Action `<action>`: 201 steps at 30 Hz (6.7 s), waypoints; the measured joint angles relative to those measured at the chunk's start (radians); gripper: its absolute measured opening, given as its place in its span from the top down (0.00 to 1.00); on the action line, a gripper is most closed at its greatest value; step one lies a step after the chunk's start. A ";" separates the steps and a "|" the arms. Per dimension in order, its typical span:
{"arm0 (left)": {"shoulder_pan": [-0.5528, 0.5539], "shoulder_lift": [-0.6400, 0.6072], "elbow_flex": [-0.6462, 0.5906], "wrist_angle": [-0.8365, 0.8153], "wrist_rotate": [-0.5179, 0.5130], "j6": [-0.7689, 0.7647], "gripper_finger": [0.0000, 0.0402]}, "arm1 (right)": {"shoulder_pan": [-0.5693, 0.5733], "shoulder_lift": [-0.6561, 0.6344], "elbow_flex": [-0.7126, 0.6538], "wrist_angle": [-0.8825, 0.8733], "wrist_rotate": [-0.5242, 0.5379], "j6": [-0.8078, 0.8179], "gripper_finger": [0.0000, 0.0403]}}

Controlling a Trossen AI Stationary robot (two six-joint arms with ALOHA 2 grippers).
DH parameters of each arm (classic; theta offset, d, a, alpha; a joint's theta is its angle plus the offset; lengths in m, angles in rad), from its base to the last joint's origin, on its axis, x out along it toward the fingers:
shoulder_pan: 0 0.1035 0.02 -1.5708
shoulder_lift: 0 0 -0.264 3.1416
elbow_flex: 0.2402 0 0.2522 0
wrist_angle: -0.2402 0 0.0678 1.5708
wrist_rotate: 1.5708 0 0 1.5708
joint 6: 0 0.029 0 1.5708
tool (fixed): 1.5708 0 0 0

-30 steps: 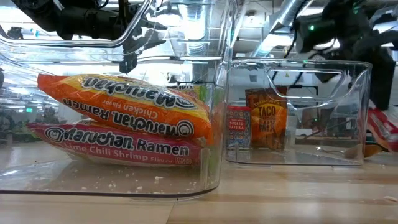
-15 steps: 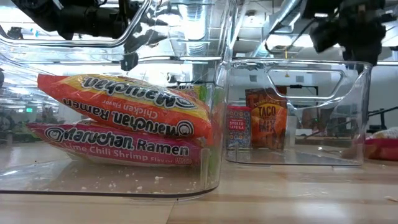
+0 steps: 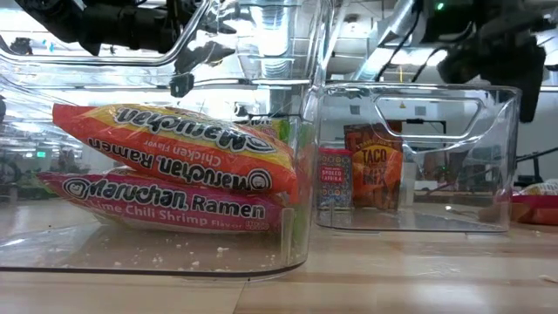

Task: Pick & Place Food Item
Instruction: Put the bottom red noodle pack into the left transparent bin

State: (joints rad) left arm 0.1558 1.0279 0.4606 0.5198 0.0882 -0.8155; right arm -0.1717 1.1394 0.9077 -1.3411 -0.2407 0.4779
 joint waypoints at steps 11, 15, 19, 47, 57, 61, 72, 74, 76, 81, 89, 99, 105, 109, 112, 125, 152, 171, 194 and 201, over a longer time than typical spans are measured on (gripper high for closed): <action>0.000 0.000 0.000 -0.001 -0.013 0.000 0.64 | -0.039 0.282 0.000 0.015 0.120 -0.147 0.55; 0.000 0.000 0.000 -0.002 -0.013 0.000 0.64 | -0.082 0.353 0.000 0.039 0.122 -0.170 0.48; -0.005 0.000 0.000 -0.002 -0.013 0.000 0.64 | -0.127 0.373 -0.018 0.073 0.112 -0.175 0.49; -0.020 0.000 0.000 -0.003 -0.013 -0.003 0.64 | -0.204 0.366 -0.205 0.254 -0.044 -0.173 0.77; -0.020 0.000 0.000 -0.003 -0.013 -0.004 0.64 | -0.186 0.363 -0.204 0.246 -0.075 -0.215 0.99; -0.020 0.000 0.000 -0.003 -0.013 -0.004 0.64 | -0.149 0.306 -0.200 0.228 -0.104 -0.212 1.00; -0.020 0.000 0.000 -0.003 -0.024 -0.005 0.64 | -0.055 0.033 -0.091 0.104 -0.106 -0.043 1.00; -0.020 0.000 0.000 -0.003 -0.031 -0.008 0.64 | -0.038 -0.009 -0.067 0.089 -0.105 -0.009 1.00; -0.020 0.000 0.000 -0.002 -0.036 -0.008 0.64 | -0.024 -0.044 -0.042 0.073 -0.103 0.021 1.00; -0.020 0.000 0.000 0.001 -0.037 -0.013 0.64 | -0.004 -0.104 0.020 0.059 -0.096 0.084 1.00; -0.020 0.000 0.000 0.156 -0.045 0.013 0.64 | -0.002 -0.112 0.203 0.072 -0.073 0.110 1.00; -0.056 0.057 0.172 0.126 -0.177 0.255 0.45 | -0.023 0.012 0.482 0.132 -0.072 0.049 1.00; -0.056 0.182 0.343 0.000 -0.169 0.339 0.36 | -0.011 0.133 0.613 0.165 -0.071 -0.019 1.00; -0.056 0.256 0.432 -0.071 -0.163 0.372 0.37 | -0.004 0.202 0.699 0.180 -0.070 -0.057 1.00; -0.056 0.310 0.480 -0.095 -0.162 0.394 0.40 | -0.004 0.256 0.765 0.188 -0.069 -0.085 1.00; -0.056 0.441 0.577 -0.095 -0.157 0.376 0.40 | -0.004 0.356 0.872 0.201 -0.070 -0.149 1.00; -0.034 0.484 0.652 -0.094 0.024 0.337 0.40 | -0.002 0.344 0.871 0.207 -0.101 -0.240 1.00; 0.042 0.447 0.651 -0.032 0.357 0.227 0.40 | 0.068 0.237 0.871 0.236 -0.275 -0.920 1.00; 0.034 0.447 0.651 0.021 0.444 0.200 0.35 | 0.123 0.324 0.871 0.499 -0.493 -1.141 1.00; 0.034 0.447 0.651 0.031 0.531 0.171 0.35 | 0.105 0.354 0.872 0.555 -0.522 -1.116 1.00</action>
State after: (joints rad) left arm 0.1902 1.4750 1.1114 0.5503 0.6196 -0.6448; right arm -0.0670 1.4932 1.7801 -0.7864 -0.7630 -0.6385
